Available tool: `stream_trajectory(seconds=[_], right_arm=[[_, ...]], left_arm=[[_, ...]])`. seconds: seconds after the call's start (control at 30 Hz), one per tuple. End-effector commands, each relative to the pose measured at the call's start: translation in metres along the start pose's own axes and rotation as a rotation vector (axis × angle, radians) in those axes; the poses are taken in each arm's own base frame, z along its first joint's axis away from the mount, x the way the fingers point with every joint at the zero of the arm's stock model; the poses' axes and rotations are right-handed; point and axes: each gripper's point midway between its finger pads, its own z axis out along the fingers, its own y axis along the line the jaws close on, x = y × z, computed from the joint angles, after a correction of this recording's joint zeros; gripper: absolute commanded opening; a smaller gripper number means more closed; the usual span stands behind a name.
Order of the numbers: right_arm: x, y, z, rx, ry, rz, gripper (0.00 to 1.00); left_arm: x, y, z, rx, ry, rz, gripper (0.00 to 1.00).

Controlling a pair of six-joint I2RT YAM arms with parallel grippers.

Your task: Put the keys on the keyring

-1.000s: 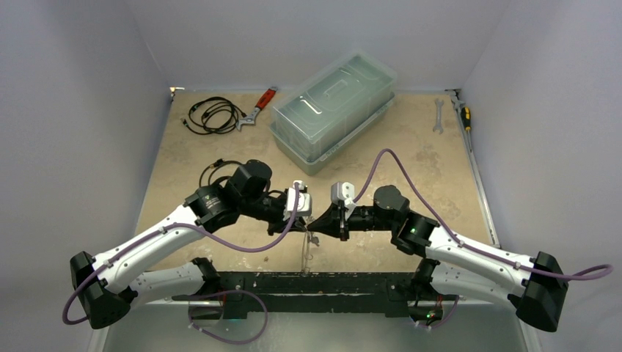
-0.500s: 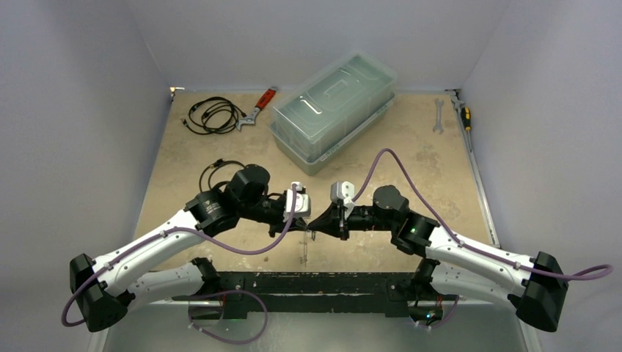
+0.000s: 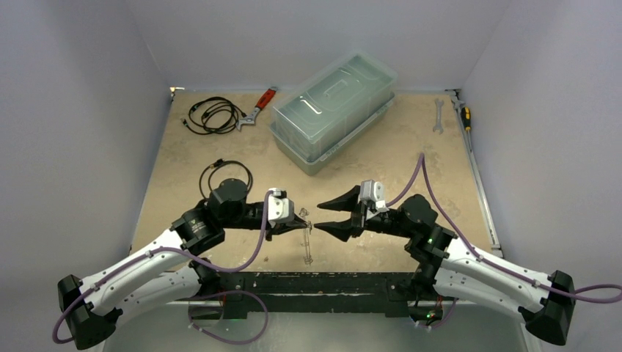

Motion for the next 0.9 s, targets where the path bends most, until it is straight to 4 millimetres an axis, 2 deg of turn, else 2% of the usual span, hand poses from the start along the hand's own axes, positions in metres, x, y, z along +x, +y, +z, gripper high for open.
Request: stream_trajectory(seconds=[0.0, 0.13, 0.3, 0.57, 0.73, 0.87], right_arm=[[-0.011, 0.002, -0.002, 0.004, -0.065, -0.009, 0.49], [-0.008, 0.011, -0.002, -0.049, -0.063, -0.012, 0.42], [-0.010, 0.016, 0.000, -0.085, -0.069, -0.020, 0.41], [-0.019, 0.019, 0.007, -0.123, -0.081, -0.041, 0.38], [-0.021, 0.019, 0.012, -0.137, -0.077, -0.049, 0.27], [-0.020, 0.019, 0.012, -0.136, -0.074, -0.047, 0.13]], left_arm=[[-0.034, 0.000, -0.004, -0.015, -0.150, 0.055, 0.00], [-0.044, -0.004, -0.007, -0.009, -0.202, 0.066, 0.00], [-0.062, -0.009, -0.014, 0.001, -0.291, 0.085, 0.00], [-0.072, -0.015, -0.022, 0.018, -0.362, 0.097, 0.00], [-0.073, -0.016, -0.025, 0.014, -0.368, 0.104, 0.00], [-0.075, -0.017, -0.027, 0.012, -0.376, 0.110, 0.00]])
